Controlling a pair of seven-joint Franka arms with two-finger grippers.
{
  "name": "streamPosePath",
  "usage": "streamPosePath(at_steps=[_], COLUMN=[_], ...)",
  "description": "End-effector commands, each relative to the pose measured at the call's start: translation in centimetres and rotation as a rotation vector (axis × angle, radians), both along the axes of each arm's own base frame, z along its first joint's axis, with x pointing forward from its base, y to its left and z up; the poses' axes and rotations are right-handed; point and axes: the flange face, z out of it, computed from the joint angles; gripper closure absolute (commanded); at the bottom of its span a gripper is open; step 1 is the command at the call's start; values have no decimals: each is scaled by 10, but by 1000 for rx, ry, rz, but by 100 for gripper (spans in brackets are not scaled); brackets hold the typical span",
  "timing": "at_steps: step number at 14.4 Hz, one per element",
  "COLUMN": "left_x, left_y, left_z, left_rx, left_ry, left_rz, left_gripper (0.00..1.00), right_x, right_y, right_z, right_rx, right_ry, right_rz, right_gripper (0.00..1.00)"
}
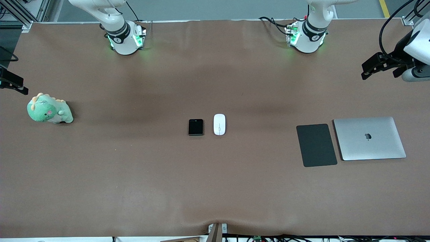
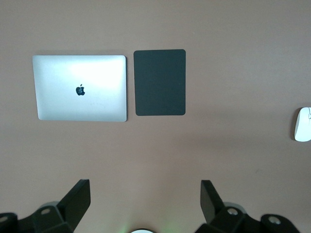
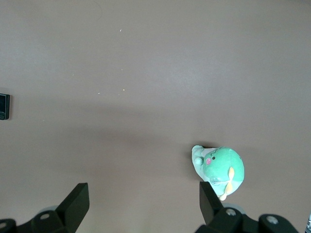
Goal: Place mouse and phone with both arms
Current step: 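Reach down and grasp the white mouse with the left gripper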
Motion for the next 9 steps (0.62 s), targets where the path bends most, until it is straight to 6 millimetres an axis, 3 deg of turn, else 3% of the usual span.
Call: streamPosePath(at_steps=[1, 5, 9], left_x=[0, 4, 39], left_y=[2, 0, -24], left_z=[3, -1, -41], left_rx=[-17, -9, -24], left_ry=[12, 16, 58], left_rz=[-25, -27, -56], left_gripper=[0, 0, 0], right_x=[5, 2, -2], right_y=[-2, -3, -15], right_z=[5, 3, 0], right_rx=[10, 50, 57], right_ry=[-13, -4, 14], right_rz=[0, -9, -30], right_gripper=[0, 0, 0])
